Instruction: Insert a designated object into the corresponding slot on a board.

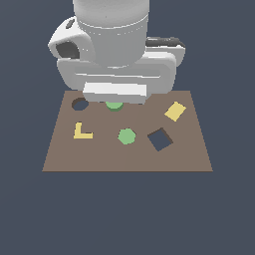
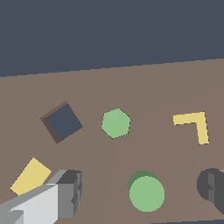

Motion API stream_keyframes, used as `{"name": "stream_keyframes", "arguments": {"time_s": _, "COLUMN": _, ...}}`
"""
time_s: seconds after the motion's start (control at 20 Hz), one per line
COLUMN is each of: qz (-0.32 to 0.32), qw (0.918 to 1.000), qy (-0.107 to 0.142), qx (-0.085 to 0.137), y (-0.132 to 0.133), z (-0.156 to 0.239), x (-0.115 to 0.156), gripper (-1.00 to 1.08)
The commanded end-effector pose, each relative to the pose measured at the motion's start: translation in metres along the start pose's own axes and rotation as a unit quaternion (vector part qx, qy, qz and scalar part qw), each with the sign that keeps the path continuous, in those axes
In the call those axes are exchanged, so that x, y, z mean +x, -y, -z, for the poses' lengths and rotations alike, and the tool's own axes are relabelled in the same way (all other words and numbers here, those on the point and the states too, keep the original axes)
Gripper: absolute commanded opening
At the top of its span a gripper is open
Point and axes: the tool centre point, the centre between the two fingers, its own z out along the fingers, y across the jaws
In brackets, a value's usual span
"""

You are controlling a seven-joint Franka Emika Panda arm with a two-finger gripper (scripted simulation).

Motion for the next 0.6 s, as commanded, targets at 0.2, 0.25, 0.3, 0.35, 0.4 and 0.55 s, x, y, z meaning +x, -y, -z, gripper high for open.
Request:
{"name": "stream_keyframes", "arguments": {"time_s": 0.2, "qz": 0.001, "qw": 1.0, "qy": 0.0, "qx": 0.0, "y": -0.001, "z": -0.003, "x": -0.003, "gripper": 1.0}}
{"name": "stream_keyframes", "arguments": {"time_s": 0.25, "qz": 0.002, "qw": 1.0, "qy": 0.001, "qx": 0.0, "y": -0.001, "z": -0.005, "x": -0.004, "gripper": 1.0}}
{"name": "stream_keyframes", "arguments": {"time_s": 0.3, "qz": 0.003, "qw": 1.0, "qy": 0.001, "qx": -0.001, "y": -0.002, "z": -0.007, "x": -0.006, "gripper": 1.0}}
{"name": "stream_keyframes", "arguments": {"time_s": 0.35, "qz": 0.004, "qw": 1.0, "qy": 0.001, "qx": -0.001, "y": -0.003, "z": -0.01, "x": -0.008, "gripper": 1.0}}
{"name": "stream_keyframes", "arguments": {"time_s": 0.4, "qz": 0.005, "qw": 1.0, "qy": 0.002, "qx": -0.001, "y": -0.004, "z": -0.013, "x": -0.011, "gripper": 1.0}}
{"name": "stream_keyframes", "arguments": {"time_s": 0.55, "qz": 0.01, "qw": 0.9999, "qy": 0.004, "qx": -0.002, "y": -0.008, "z": -0.025, "x": -0.022, "gripper": 1.0}}
